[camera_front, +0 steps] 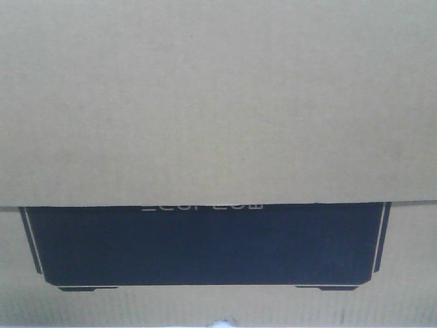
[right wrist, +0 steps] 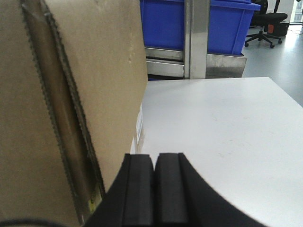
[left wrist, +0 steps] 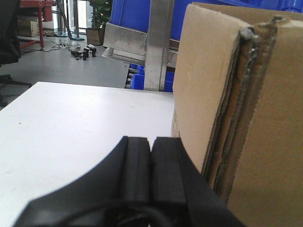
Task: Grab box from left shelf to table start
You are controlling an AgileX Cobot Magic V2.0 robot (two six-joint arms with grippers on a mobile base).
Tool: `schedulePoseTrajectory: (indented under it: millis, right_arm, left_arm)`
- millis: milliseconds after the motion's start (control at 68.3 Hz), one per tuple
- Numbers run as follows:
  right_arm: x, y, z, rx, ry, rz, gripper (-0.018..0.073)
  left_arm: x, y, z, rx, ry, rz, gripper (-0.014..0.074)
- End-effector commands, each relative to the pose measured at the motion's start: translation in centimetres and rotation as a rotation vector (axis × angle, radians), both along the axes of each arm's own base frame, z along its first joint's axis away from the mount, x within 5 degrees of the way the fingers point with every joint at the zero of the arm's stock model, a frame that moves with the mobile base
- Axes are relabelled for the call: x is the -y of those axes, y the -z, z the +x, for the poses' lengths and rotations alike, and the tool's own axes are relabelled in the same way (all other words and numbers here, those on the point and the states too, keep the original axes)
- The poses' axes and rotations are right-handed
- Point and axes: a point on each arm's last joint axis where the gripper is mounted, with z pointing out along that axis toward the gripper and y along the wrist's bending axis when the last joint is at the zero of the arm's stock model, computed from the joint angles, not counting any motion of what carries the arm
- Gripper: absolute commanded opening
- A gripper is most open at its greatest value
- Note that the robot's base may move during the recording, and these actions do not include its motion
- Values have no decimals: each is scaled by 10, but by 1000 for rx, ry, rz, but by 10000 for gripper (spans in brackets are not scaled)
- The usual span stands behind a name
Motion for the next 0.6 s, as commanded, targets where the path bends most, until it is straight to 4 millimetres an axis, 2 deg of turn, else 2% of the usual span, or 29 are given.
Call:
schedulePoseTrajectory:
  millis: [0,586]
  right_arm:
    - [1,-7,0,100,11,3,59]
    - [1,-7,0,100,11,3,59]
  left_arm:
    - [0,-10,-2,107,-3,-15,-92]
    - [0,-10,-2,107,-3,-15,-92]
